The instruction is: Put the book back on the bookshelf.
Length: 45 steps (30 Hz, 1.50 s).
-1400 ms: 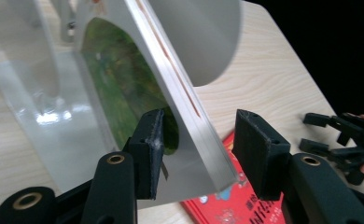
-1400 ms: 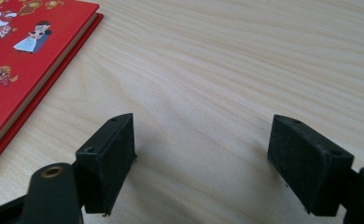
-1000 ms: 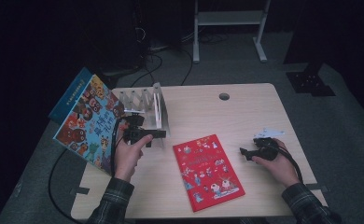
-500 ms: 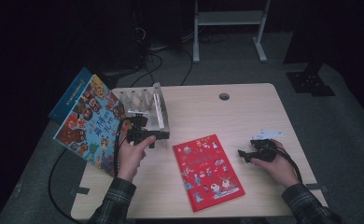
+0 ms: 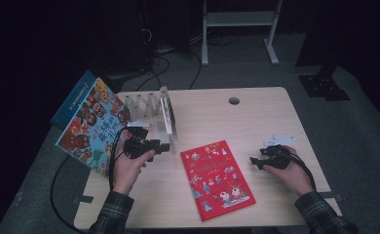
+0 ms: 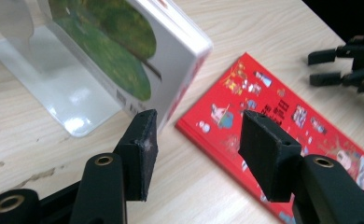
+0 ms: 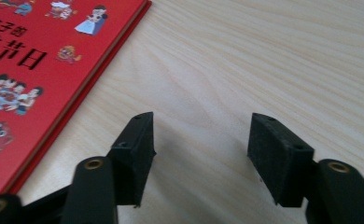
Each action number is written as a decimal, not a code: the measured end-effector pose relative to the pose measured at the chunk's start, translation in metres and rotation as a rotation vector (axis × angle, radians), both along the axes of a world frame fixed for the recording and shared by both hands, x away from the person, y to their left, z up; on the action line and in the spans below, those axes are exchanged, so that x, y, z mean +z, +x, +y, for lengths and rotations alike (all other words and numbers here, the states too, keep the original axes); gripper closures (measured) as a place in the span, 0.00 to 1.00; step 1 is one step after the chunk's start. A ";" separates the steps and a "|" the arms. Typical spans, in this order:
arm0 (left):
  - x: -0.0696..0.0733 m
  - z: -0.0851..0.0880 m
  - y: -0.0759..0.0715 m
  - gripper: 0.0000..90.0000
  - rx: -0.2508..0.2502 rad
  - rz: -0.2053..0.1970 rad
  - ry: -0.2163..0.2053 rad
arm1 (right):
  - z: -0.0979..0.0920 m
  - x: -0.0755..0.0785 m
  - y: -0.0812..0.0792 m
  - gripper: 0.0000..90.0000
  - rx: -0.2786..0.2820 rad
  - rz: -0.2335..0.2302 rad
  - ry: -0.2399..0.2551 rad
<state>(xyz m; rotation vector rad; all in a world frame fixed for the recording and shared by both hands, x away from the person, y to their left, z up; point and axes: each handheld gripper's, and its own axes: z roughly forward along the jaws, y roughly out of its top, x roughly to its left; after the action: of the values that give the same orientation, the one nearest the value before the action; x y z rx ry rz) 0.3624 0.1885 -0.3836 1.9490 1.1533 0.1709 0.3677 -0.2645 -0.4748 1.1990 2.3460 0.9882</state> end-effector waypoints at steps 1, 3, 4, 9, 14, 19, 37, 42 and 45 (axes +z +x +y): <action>-0.003 0.002 -0.004 0.51 -0.004 -0.017 0.004 | 0.000 0.002 -0.001 0.47 0.005 0.006 0.001; -0.009 0.004 -0.010 0.52 -0.020 -0.041 0.014 | 0.000 0.006 -0.002 0.50 0.008 0.022 0.004; -0.012 0.004 -0.012 0.52 -0.024 -0.043 0.020 | 0.001 0.009 -0.002 0.50 0.013 0.036 0.005; -0.027 0.003 -0.024 0.47 -0.051 -0.038 0.046 | 0.006 0.021 -0.004 0.52 0.053 0.094 0.054; -0.042 -0.001 -0.034 0.44 -0.081 -0.049 0.079 | 0.011 0.023 -0.006 0.57 0.068 0.152 0.094; -0.055 -0.010 -0.038 0.44 -0.130 -0.042 0.080 | 0.014 0.024 -0.007 0.57 0.050 0.230 0.183; -0.075 -0.050 -0.039 0.43 -0.246 0.024 0.063 | 0.030 0.019 0.012 0.70 0.072 0.461 0.294; -0.079 -0.060 -0.035 0.43 -0.260 0.042 0.051 | 0.032 0.016 0.019 0.71 0.075 0.504 0.311; -0.081 -0.066 -0.031 0.44 -0.267 0.058 0.041 | 0.034 0.013 0.021 0.71 0.080 0.511 0.300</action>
<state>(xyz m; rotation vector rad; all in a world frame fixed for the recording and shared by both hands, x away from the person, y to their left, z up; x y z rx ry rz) 0.3318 0.1220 -0.4651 2.1337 0.9203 -0.0044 0.3889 -0.2302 -0.4614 1.6458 2.7127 1.2097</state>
